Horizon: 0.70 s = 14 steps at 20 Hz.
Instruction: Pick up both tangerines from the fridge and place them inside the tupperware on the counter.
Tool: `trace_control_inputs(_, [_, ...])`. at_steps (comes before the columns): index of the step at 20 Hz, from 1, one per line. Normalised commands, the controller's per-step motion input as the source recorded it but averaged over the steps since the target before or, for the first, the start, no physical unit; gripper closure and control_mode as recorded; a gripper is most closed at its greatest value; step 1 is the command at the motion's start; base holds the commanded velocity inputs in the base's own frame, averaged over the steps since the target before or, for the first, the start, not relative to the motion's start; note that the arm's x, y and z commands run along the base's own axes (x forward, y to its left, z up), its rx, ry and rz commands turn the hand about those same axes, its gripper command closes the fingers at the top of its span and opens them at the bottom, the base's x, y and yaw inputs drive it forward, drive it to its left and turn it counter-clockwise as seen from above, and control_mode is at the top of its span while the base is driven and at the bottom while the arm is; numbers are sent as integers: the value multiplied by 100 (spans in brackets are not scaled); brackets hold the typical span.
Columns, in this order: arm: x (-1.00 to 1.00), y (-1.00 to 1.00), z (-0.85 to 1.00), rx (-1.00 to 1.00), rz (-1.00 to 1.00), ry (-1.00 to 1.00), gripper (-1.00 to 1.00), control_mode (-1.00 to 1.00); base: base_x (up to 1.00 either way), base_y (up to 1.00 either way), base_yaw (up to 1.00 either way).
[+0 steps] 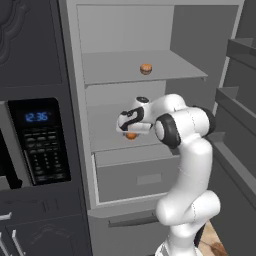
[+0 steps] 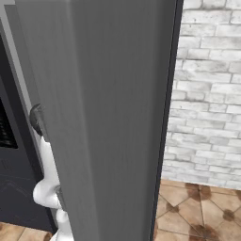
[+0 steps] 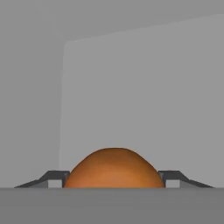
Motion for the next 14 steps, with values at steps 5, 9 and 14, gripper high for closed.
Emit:
trace_control_inputs(5, [0,13,-20,0,1,26,100,-100,0,0,0])
trace_control_inputs(9, [-40,21,-16,-8,1,-26,100,-100,0,0,0])
trace_control_inputs(14, [-63,10,-28,-12,0,-53,100,-100,0,0,0])
